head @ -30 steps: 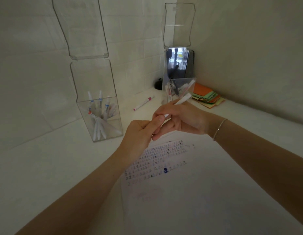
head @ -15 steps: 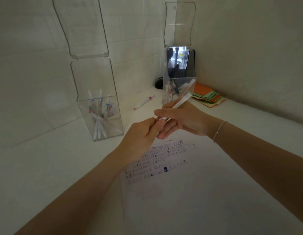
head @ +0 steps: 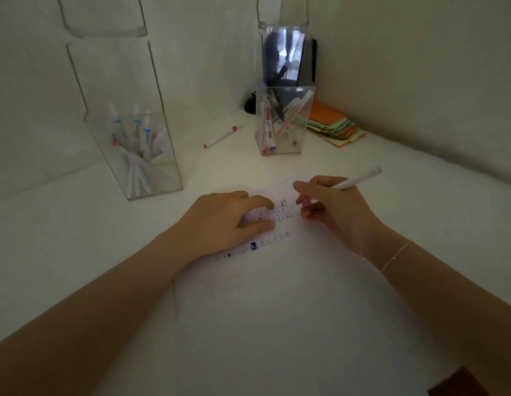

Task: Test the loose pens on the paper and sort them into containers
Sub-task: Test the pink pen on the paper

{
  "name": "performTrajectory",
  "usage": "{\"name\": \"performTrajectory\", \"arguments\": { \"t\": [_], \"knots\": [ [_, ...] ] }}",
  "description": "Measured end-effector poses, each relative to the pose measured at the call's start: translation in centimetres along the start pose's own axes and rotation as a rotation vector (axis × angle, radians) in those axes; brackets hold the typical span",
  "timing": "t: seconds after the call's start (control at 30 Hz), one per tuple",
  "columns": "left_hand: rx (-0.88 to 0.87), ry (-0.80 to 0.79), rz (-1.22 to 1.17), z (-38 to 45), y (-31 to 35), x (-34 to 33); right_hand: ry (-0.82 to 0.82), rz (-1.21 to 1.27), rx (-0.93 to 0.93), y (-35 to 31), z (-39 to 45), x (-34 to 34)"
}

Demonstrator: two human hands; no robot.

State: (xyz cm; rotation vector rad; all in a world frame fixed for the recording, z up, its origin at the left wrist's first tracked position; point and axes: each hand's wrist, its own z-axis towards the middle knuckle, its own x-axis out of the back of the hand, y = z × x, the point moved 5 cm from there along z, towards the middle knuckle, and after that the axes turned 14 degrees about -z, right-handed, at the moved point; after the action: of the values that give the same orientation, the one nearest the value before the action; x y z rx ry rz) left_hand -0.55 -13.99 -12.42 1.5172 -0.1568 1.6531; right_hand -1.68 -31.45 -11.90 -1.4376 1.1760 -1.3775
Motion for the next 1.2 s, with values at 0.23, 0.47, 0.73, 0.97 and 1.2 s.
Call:
{"name": "performTrajectory", "arguments": {
  "t": [0.23, 0.47, 0.73, 0.97, 1.2],
  "knots": [
    [-0.002, 0.016, 0.06, 0.1, -0.1, -0.5, 0.309, -0.314, 0.109, 1.3, -0.5, 0.1],
    [0.009, 0.017, 0.05, 0.0, -0.3, -0.5, 0.354, -0.429, 0.131, 1.2, -0.9, -0.3],
    [0.015, 0.001, 0.069, 0.1, -0.2, -0.6, 0.344, -0.456, 0.118, 1.1, -0.9, -0.2],
    [0.012, -0.008, 0.066, 0.0, -0.3, -0.7, 0.303, -0.372, 0.129, 1.4, -0.8, -0.4],
    [-0.057, 0.103, -0.15, -0.2, 0.6, 0.3, 0.402, -0.235, 0.157, 1.3, -0.8, 0.7]
  ]
}}
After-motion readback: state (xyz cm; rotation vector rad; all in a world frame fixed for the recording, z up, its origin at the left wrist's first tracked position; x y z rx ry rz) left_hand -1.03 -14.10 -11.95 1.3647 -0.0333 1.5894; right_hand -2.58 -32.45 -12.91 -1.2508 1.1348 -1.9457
